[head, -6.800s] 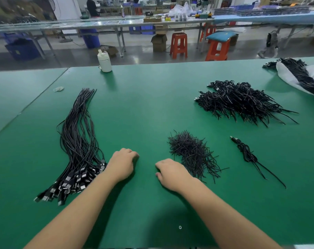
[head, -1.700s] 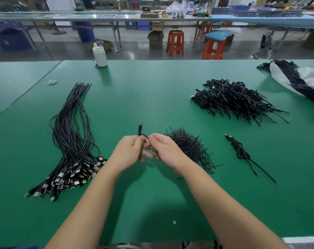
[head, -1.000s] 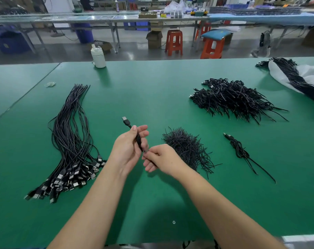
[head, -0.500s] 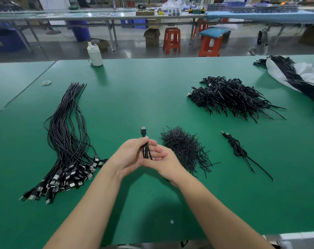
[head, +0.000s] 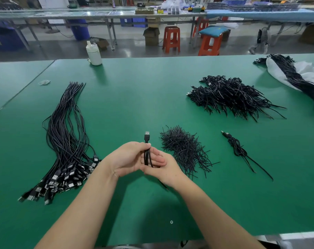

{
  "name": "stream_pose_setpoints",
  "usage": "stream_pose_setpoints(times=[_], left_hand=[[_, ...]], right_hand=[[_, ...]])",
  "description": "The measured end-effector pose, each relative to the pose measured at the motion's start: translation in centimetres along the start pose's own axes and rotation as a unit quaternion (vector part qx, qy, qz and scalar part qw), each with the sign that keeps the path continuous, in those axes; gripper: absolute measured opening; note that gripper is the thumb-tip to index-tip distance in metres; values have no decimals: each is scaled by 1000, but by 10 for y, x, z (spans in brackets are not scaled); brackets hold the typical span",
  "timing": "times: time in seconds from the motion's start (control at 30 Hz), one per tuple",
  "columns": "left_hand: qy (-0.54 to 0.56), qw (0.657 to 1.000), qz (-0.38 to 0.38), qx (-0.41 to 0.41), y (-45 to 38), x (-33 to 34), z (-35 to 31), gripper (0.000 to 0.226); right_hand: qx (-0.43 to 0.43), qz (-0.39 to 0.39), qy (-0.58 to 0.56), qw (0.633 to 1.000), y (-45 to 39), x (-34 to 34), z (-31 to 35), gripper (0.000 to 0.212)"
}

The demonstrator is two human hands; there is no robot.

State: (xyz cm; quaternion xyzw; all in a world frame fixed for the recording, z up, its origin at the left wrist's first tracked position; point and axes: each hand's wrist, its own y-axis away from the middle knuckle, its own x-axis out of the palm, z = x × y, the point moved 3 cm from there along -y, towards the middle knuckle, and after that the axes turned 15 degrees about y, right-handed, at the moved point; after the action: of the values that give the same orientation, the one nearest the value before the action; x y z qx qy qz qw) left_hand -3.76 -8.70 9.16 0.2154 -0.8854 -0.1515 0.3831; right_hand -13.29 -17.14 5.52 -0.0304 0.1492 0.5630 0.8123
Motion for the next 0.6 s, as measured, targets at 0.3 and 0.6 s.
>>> stream_pose_setpoints(times=[0.3, 0.6], left_hand=[[-129, 982, -87, 111, 7, 9, -1, 41], [-373, 880, -241, 167, 0, 1, -1, 37]], right_hand=[[-62, -41, 259, 963, -4, -3, 9, 21], [-55, -10, 430, 901, -7, -23, 9, 15]])
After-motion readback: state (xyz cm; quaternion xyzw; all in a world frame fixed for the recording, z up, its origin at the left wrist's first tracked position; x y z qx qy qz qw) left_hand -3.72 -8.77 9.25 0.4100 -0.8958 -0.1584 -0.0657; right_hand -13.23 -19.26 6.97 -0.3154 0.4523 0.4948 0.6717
